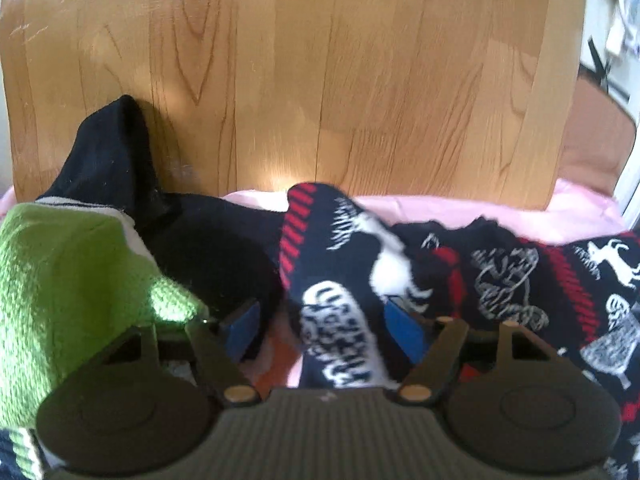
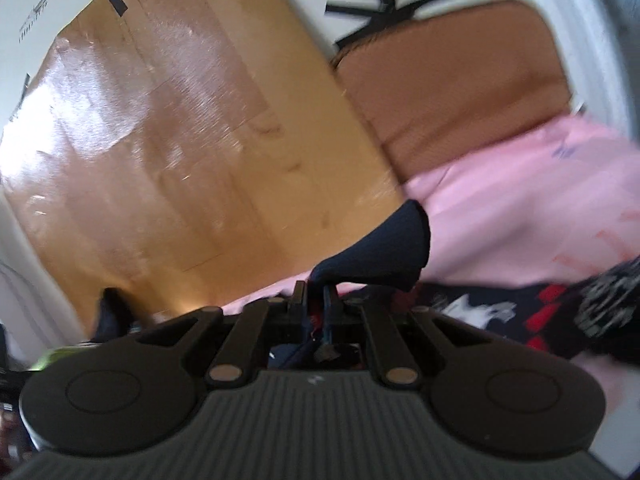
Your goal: Fold small clothes
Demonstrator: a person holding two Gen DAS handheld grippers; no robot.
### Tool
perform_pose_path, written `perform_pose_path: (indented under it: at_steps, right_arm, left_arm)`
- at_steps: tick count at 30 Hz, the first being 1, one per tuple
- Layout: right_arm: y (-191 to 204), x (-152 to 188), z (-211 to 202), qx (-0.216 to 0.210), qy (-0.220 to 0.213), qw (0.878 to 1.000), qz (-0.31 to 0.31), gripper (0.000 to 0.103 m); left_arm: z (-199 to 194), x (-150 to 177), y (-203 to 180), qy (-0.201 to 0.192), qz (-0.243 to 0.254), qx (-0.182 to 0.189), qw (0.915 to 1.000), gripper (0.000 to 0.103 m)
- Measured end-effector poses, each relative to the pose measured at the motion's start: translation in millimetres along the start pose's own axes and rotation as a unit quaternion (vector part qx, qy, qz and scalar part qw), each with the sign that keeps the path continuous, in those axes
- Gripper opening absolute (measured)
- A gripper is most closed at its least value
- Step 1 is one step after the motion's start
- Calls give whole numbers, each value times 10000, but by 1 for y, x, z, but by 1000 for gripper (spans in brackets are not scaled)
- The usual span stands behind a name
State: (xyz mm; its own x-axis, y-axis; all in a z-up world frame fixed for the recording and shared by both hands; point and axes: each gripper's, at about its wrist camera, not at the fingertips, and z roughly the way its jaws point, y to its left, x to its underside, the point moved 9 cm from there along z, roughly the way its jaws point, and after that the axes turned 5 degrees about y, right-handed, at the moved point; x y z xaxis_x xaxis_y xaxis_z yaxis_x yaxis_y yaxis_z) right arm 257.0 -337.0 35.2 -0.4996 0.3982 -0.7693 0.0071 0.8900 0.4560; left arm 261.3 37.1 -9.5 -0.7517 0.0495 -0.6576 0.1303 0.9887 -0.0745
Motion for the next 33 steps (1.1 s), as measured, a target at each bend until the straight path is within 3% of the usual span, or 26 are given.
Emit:
perform_pose_path:
  at_steps: [5,8,11,15,18,20,21,22,23,25,27,28,30,31,33]
  right_arm:
    - [-36,24,17,181,859,9928,810,15]
    - [-57,18,4,73,661,9860,1530,22]
    - [-69,10,-9,212,493,9833,1737,24]
    - [-74,18,-8,-61,669,9740,2162,34]
    - [-60,26,8,-67,819,9755,2042,35]
    - [-56,23,12,118,755,9781,1935,35]
    - [-55,21,17,220,701,9798,1858,27]
    - [-56,19,21,400,658,9822,1712,11]
    - [-53,16,24,589,621,9850,1500,11]
    - [-29,5,22,651,395,9941,777,11]
    - [12,-2,20,533,214,9978,-315,11]
    - [37,1,21,457,214,9941,-957,11]
    - [79,22,28,304,491,9734,-2219,11]
    - [97,41,36,287,773,9526,-2927,12]
    - [113,87,51,420,1344,8964,-4202,15]
  left_arm:
    - [4,7,-2,69,208,-314,9993,64]
    - [-12,4,2,2,-42,-162,9999,60]
    - [-42,-7,-5,-473,-121,145,9987,60]
    - [-56,-24,-25,-804,44,438,9958,57]
    - [-35,-31,-37,-691,148,582,9958,32]
    - [-8,-30,-37,-440,188,512,9975,9]
    - [10,-27,-32,-227,161,336,9990,6]
    - [27,-23,-24,5,91,119,9999,3]
    - [41,-17,-14,219,-18,-123,9997,4]
    - [43,-15,-1,6,-210,-104,9997,6]
    - [39,-15,4,39,-430,-33,9991,6]
    - [38,-15,3,31,-413,-65,9991,6]
    - [37,-12,2,-48,-333,-98,9994,6]
    - [35,-11,2,-81,-316,-93,9994,6]
    - [30,-10,5,-119,-396,55,9991,6]
